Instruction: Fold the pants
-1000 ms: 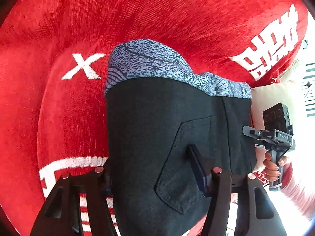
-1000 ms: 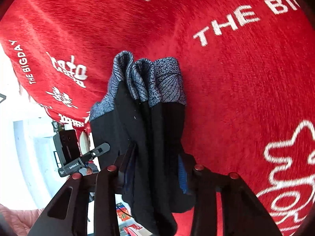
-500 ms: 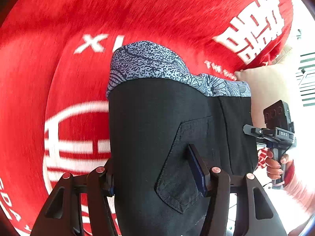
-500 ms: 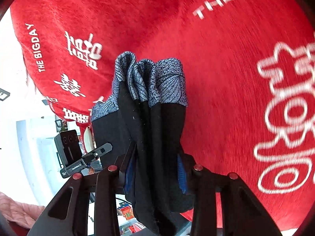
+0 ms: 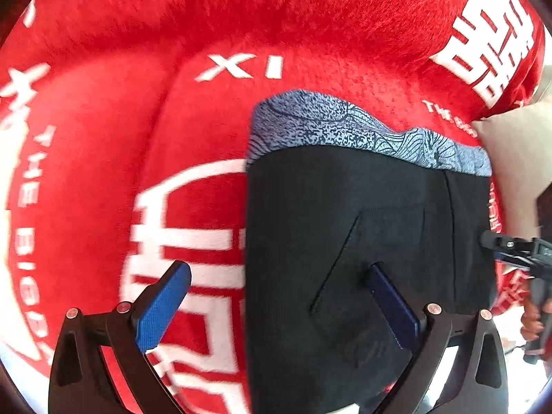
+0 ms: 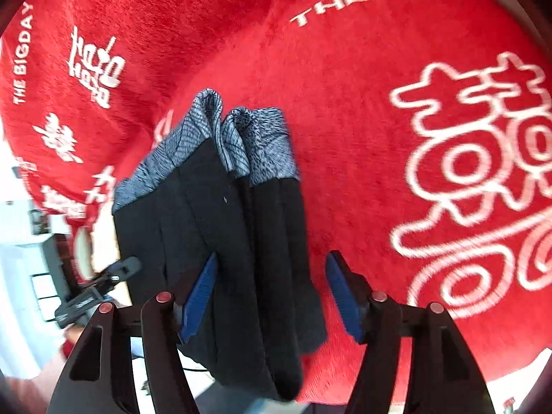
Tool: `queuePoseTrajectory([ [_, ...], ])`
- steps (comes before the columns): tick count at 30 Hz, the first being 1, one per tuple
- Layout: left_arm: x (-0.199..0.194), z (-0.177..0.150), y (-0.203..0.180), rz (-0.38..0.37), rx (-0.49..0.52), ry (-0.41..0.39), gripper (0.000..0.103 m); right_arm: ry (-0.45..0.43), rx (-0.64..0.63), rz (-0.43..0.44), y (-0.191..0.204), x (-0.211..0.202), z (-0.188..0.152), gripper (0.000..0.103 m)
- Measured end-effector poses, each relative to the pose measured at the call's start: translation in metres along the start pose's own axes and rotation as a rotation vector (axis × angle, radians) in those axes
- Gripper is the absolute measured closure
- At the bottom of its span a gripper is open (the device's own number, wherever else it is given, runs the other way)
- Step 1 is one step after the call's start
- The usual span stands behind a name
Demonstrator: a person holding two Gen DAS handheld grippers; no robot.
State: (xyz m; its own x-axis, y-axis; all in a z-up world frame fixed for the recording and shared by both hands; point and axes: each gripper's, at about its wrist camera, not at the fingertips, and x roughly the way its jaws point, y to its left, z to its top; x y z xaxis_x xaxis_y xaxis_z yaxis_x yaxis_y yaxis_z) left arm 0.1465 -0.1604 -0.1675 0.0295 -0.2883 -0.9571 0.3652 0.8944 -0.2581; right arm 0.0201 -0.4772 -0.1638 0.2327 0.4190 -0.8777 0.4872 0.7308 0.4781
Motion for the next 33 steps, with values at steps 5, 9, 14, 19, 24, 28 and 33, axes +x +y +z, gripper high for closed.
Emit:
queuePoseTrajectory([
  [5, -0.033, -0.013, -0.007, 0.116, 0.023, -0.02, 0.0, -0.051, 0.009, -0.153, 0.014, -0.026, -0.019, 0.023],
  [9, -0.053, -0.028, -0.024, 0.144, 0.06, -0.018, 0.0, -0.083, -0.015, -0.251, 0.035, -0.043, -0.04, 0.015],
  [14, -0.06, -0.046, -0.047, 0.164, 0.116, 0.021, 0.0, -0.111, -0.067, -0.318, 0.062, -0.057, -0.064, 0.0],
  [19, -0.075, -0.059, -0.063, 0.218, 0.13, 0.003, 0.0, -0.105, -0.146, -0.424, 0.094, -0.058, -0.083, 0.0],
  [24, -0.089, -0.067, -0.071, 0.271, 0.156, -0.004, 0.0, -0.104, -0.186, -0.51, 0.114, -0.061, -0.097, 0.0],
  [28, -0.097, -0.072, -0.069, 0.291, 0.152, 0.003, 0.0, -0.103, -0.182, -0.521, 0.124, -0.064, -0.105, 0.0],
  [33, -0.104, -0.075, -0.068, 0.299, 0.166, 0.019, 0.0, -0.101, -0.187, -0.54, 0.132, -0.068, -0.112, 0.0],
])
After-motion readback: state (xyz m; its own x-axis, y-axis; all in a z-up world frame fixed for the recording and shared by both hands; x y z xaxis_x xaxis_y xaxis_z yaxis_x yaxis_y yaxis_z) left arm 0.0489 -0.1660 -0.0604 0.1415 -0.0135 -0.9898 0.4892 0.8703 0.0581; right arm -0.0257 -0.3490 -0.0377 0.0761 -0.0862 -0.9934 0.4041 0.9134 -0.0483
